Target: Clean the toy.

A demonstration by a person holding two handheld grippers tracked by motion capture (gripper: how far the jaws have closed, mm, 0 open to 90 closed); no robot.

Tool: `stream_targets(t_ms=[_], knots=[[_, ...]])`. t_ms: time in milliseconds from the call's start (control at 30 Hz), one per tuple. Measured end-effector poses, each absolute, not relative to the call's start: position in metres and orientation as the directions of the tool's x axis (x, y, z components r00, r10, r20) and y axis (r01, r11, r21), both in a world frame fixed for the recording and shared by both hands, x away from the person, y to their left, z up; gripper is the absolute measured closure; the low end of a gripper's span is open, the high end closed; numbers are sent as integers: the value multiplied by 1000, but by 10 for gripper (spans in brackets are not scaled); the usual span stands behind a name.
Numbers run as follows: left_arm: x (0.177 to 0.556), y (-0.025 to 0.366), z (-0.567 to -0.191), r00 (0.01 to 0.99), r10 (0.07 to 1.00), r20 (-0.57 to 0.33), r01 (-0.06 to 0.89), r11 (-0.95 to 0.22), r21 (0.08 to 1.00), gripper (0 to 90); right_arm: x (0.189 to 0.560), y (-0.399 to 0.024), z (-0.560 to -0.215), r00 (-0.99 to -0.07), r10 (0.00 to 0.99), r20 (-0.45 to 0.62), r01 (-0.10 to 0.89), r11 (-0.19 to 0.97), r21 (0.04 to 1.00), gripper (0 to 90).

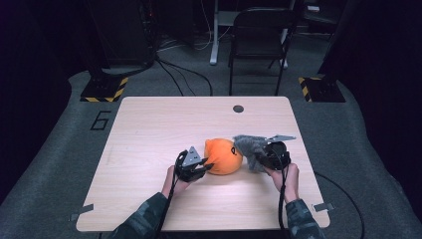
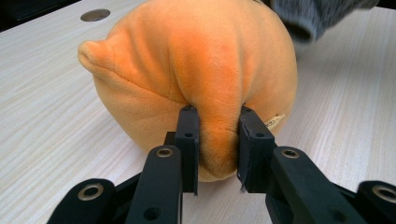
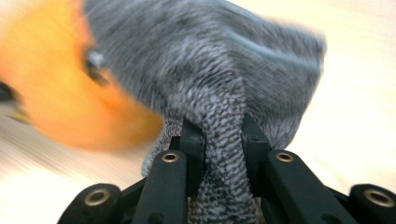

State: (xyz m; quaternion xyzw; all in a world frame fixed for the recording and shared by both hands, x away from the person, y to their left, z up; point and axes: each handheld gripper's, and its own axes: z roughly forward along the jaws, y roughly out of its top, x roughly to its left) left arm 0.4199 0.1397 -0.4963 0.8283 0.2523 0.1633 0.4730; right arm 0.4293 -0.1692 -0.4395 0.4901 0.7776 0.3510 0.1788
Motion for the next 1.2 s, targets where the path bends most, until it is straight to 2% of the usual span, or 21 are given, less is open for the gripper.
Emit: stream_targets(t_ms=[167, 300, 500, 600, 667, 800, 933, 1200], knots=[[420, 140, -496, 819, 572, 32, 263, -424, 866, 728, 417, -145, -419, -509, 859, 62, 556, 273, 785, 762], [420, 140, -496, 820, 572, 30, 263, -423, 867, 726, 420, -116, -424, -563, 826, 18, 547, 356, 757, 765], [421, 142, -498, 827, 562, 30, 250, -416, 874, 690, 431, -106, -436, -560, 829, 4, 577, 386, 720, 777], [422, 144, -498, 833, 552, 39, 231, -411, 882, 605, 434, -106, -437, -568, 823, -2, 576, 400, 713, 780], [422, 147, -498, 834, 549, 53, 215, -413, 885, 511, 437, -106, -438, -572, 820, 1, 580, 403, 708, 781], [422, 151, -503, 840, 523, 144, 143, -469, 871, 343, 441, -106, -436, -575, 818, 6, 586, 406, 701, 782], [424, 151, -512, 837, 496, 231, 83, -533, 842, 267, 443, -105, -435, -572, 820, 14, 597, 405, 693, 782], [431, 149, -522, 835, 484, 261, 71, -565, 822, 216, 447, -105, -434, -574, 819, 22, 602, 403, 689, 781]])
